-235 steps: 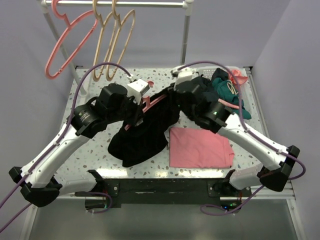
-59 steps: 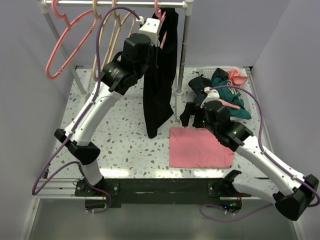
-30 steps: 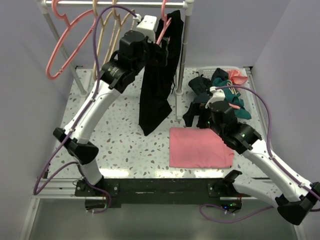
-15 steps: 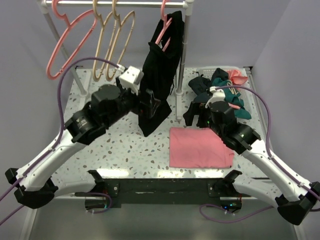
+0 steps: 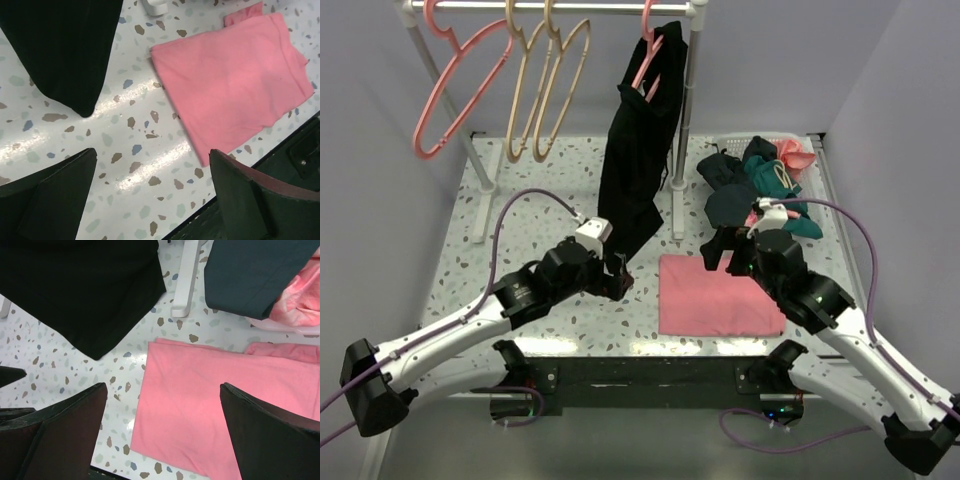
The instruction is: Place the shorts on the hanger
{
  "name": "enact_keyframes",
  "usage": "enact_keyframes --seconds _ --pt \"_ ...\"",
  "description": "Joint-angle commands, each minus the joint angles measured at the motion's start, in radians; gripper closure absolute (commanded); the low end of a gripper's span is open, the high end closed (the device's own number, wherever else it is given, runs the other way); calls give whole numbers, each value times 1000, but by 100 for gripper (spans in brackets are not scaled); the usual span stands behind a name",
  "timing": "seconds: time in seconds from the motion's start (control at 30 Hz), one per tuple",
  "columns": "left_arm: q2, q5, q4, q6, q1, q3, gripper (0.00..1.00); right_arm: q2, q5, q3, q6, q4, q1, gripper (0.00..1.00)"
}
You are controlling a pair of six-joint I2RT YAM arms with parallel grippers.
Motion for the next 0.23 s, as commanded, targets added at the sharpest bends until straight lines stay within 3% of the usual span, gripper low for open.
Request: enact_keyframes --seconds 0.0,0.2 --pt "-48 37 210 -98 -3 -61 0 -43 52 -31 53 -42 -3 1" --pt "-53 29 228 -104 -1 -58 0 -73 57 -52 73 -65 -3 1"
